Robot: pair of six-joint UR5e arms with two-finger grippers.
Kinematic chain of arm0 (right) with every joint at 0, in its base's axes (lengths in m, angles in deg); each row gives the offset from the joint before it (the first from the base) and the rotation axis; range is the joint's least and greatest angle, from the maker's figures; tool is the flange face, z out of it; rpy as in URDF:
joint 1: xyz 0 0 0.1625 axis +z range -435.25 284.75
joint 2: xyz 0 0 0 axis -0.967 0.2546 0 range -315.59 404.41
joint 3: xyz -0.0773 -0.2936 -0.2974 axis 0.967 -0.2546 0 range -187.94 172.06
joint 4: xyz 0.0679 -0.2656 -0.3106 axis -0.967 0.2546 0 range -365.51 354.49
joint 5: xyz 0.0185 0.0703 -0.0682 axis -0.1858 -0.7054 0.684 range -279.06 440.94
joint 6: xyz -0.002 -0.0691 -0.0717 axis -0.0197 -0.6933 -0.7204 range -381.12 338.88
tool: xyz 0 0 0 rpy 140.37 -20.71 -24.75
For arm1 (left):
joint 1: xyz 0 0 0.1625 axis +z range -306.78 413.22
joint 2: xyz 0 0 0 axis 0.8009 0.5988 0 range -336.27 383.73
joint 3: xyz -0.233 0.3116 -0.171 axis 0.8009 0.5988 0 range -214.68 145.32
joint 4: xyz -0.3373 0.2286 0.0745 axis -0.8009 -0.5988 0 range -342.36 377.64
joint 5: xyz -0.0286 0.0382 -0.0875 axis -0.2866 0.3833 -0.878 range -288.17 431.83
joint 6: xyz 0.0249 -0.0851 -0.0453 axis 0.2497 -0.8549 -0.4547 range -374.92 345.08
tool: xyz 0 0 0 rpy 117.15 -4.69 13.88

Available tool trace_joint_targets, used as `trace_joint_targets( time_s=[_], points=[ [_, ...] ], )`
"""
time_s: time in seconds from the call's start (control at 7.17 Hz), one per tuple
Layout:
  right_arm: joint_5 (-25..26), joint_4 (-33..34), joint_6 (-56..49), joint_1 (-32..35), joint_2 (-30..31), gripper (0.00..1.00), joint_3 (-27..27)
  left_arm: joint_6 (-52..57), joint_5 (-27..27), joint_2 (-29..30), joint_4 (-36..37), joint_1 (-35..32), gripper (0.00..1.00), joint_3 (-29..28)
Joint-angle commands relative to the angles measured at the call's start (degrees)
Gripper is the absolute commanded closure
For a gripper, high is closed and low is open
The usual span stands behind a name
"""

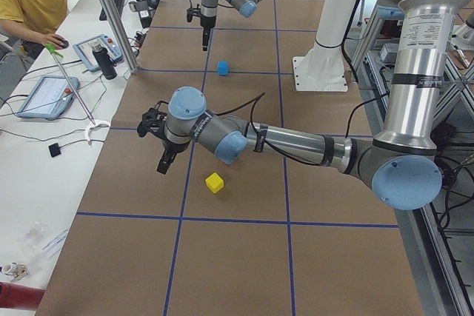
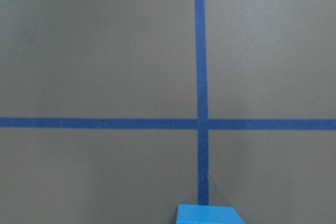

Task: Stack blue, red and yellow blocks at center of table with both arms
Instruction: 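Open the right gripper and withdraw it while the left arm reaches toward the red cube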

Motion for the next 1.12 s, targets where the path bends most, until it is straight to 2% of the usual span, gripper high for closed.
trace_joint_targets(
  time_s=[0.0,0.14,0.28,0.42,0.7,0.98],
  points=[
    [-10.30,0.82,-13.34,11.72,8.29,0.00,6.48,-9.53,0.23,-1.09,-6.49,7.88,0.00,2.24],
    [-13.04,0.91,-18.71,16.04,14.17,0.00,10.27,-18.72,0.67,-1.44,-10.60,10.97,0.00,2.52],
    [-12.98,0.73,-24.77,19.13,20.15,0.00,13.09,-22.11,1.98,-2.40,-11.34,16.31,0.00,2.70],
    [-13.50,0.82,-32.22,22.90,25.51,0.00,15.12,-23.37,9.39,-4.24,-11.26,22.54,0.00,2.79],
    [-14.74,-0.06,-38.94,26.52,36.51,0.01,21.00,-27.06,19.09,-6.18,-11.34,33.46,0.00,2.70],
    [-14.57,-0.06,-40.12,27.16,38.66,0.00,22.17,-26.64,19.92,-6.46,-11.43,36.40,0.00,2.61]
  ],
)
